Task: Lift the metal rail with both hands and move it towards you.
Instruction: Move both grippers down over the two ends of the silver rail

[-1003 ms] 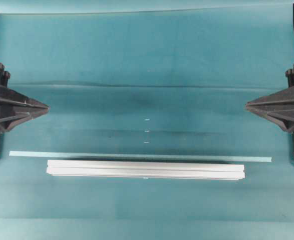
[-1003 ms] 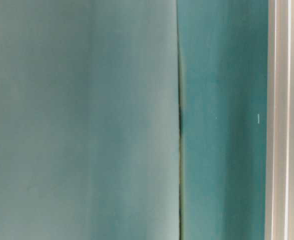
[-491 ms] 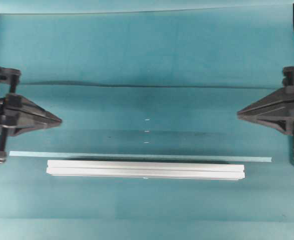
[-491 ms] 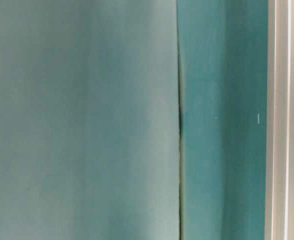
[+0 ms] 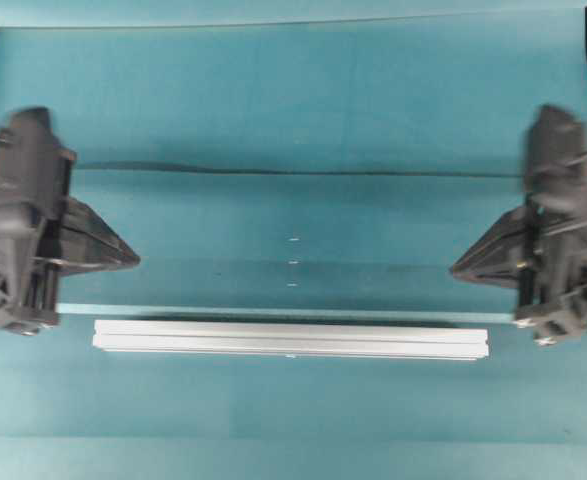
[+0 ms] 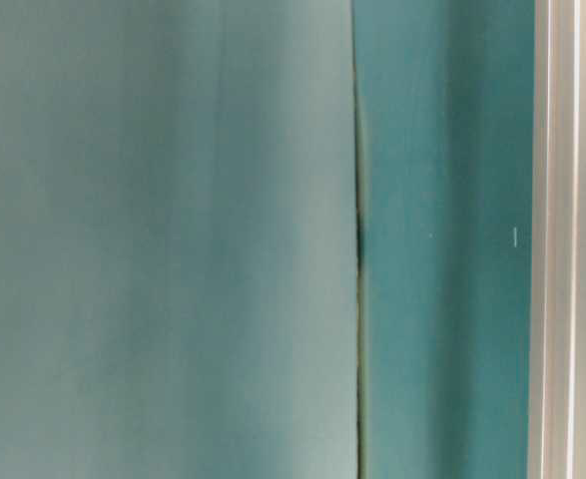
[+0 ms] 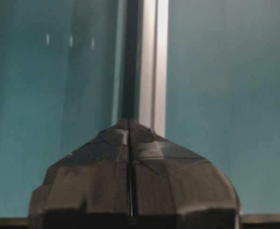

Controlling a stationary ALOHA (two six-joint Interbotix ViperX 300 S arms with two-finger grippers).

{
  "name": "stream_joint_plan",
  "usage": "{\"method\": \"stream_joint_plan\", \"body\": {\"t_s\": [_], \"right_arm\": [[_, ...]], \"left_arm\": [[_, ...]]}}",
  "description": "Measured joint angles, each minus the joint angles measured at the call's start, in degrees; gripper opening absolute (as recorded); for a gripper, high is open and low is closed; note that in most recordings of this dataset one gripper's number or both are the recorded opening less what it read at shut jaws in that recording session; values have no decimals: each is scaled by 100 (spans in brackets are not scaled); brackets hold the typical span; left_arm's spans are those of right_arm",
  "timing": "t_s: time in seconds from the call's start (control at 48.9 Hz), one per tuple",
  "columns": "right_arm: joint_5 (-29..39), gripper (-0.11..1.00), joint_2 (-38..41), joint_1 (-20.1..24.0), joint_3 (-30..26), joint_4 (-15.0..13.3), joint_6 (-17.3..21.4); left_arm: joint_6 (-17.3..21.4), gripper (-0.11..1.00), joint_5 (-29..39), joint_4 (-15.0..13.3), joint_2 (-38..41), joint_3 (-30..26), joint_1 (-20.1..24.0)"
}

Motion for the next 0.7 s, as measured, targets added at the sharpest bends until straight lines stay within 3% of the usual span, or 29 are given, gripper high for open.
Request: {"method": "stream_joint_plan", "body": {"t_s": [0.368,0.696], "right_arm": [[1389,0,1151,220,-870,18,0],[2426,0,1890,316,-1371,9,-167]], "left_arm": [[-281,-6,1424,0,1169,-800,-281],[-299,-6,1608,0,1521,-888,-343]]}}
